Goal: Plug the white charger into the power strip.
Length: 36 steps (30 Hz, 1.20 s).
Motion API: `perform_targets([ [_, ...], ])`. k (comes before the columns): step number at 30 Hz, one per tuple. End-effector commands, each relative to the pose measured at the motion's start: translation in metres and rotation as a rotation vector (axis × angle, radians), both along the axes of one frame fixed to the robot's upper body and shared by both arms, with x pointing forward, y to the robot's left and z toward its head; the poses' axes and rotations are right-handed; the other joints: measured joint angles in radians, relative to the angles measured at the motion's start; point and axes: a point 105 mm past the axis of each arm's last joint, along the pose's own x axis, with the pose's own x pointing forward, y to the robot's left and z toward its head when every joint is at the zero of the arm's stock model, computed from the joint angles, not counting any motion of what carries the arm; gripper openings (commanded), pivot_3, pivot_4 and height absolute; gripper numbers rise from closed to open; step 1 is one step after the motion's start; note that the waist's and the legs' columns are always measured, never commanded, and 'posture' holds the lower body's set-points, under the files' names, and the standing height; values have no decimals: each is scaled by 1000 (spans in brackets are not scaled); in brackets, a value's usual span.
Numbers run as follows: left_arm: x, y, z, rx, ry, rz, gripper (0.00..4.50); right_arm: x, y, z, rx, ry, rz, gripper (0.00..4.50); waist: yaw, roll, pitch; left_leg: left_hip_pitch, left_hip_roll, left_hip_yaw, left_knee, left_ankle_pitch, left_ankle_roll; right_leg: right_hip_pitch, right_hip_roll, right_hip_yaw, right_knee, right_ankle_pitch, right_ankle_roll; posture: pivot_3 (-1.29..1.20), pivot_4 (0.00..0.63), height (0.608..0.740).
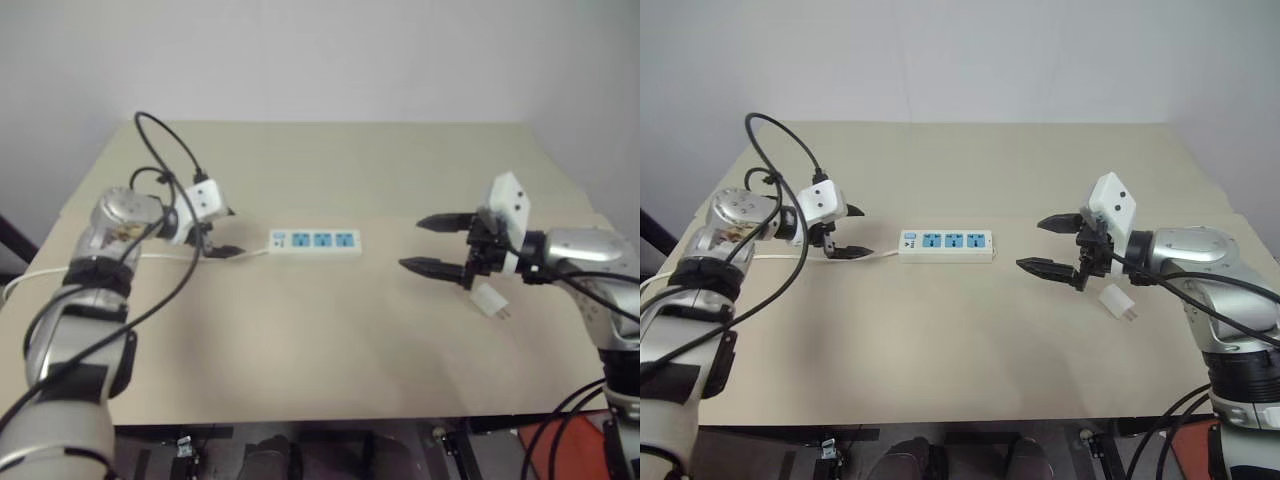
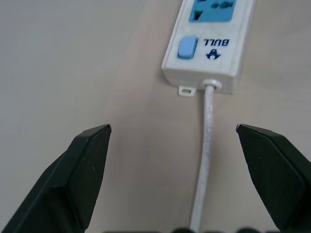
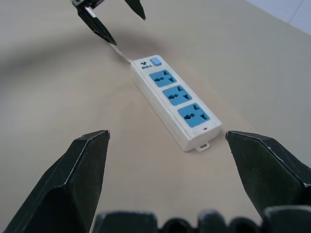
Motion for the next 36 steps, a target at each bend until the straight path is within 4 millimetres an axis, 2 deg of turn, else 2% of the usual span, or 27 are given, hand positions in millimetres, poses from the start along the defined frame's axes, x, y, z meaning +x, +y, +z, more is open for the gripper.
perform_targets([
  [1, 7, -6, -4, 94, 1, -6, 4485, -3, 2, 15, 9, -74, 25, 4500, 0, 0, 0, 0, 0, 0, 0, 0, 0, 0, 0, 0, 0, 0, 0, 0, 150, 740],
  [8, 10, -10, -39, 204, 71, 26, 4485, -7, -4, 19, 25, -85, -1, 4500, -4, -1, 0, 0, 1, -3, 0, 0, 0, 0, 0, 0, 1, 0, 0, 0, 150, 740],
  [11, 10, -13, -46, 194, 83, 34, 3909, -11, -7, 20, 36, -78, -2, 4500, -1, -1, 0, 1, 2, -4, 1, 0, 0, 0, 0, 1, 2, 0, 0, 0, 150, 740],
  [15, 7, -14, -55, 186, 115, 29, 2674, -15, -10, 20, 45, -72, -11, 4500, 0, -1, 0, 2, 2, -5, 2, 0, 1, 0, -1, 2, 4, 0, 0, 0, 150, 740],
  [19, 4, -18, -53, 143, 138, 2, 1391, -14, -13, 20, 43, -73, -27, 4500, 0, -1, 0, 3, 3, -5, 2, 0, 1, 0, -1, 2, 6, 0, 0, 0, 150, 740],
  [23, 2, -13, -52, 150, 139, 2, 69, -15, -12, 19, 43, -70, -24, 4500, 0, -1, 0, 3, 3, -5, 2, -1, 1, 0, -1, 2, 6, 0, 0, 0, 150, 740],
  [30, 1, -7, -49, 136, 137, 8, 27, -13, -13, 18, 41, -59, -25, 4500, -4, -1, 0, 2, 3, -4, 2, -1, 2, -1, -1, 2, 6, 0, 0, 0, 150, 740],
  [36, -9, -10, -38, 123, 152, -97, 27, -16, -14, 16, 37, -56, -27, 4500, -12, -2, 0, 2, 3, -4, 2, -1, 2, -2, -1, 2, 6, 0, 0, 0, 150, 740],
])
